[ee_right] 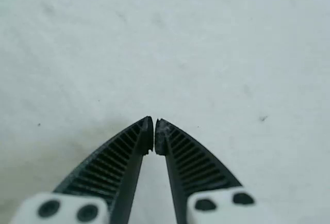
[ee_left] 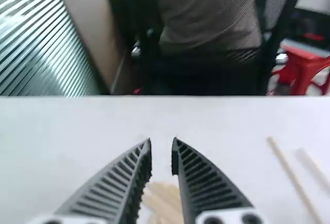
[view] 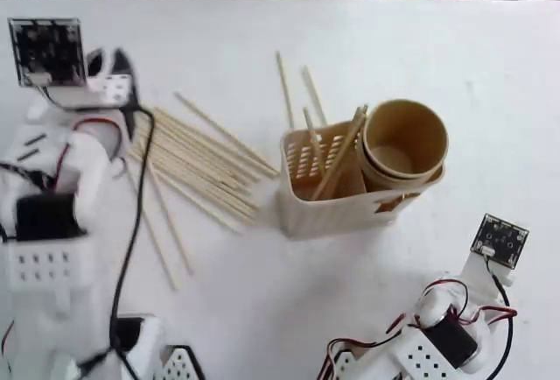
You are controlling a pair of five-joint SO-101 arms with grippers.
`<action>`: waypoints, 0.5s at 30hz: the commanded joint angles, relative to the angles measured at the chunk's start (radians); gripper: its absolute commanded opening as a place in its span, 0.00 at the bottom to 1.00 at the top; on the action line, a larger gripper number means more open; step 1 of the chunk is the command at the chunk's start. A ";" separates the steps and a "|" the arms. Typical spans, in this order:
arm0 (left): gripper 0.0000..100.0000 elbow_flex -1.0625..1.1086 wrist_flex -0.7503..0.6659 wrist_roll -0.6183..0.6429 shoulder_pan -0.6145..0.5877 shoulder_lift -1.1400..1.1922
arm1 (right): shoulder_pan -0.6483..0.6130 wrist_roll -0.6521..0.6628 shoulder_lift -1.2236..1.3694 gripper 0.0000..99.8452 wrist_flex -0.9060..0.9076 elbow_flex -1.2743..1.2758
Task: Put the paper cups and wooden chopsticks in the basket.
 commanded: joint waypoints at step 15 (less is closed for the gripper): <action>0.11 -0.114 0.034 -0.608 -0.354 0.700 | 0.005 -0.003 -0.008 0.02 -0.010 0.009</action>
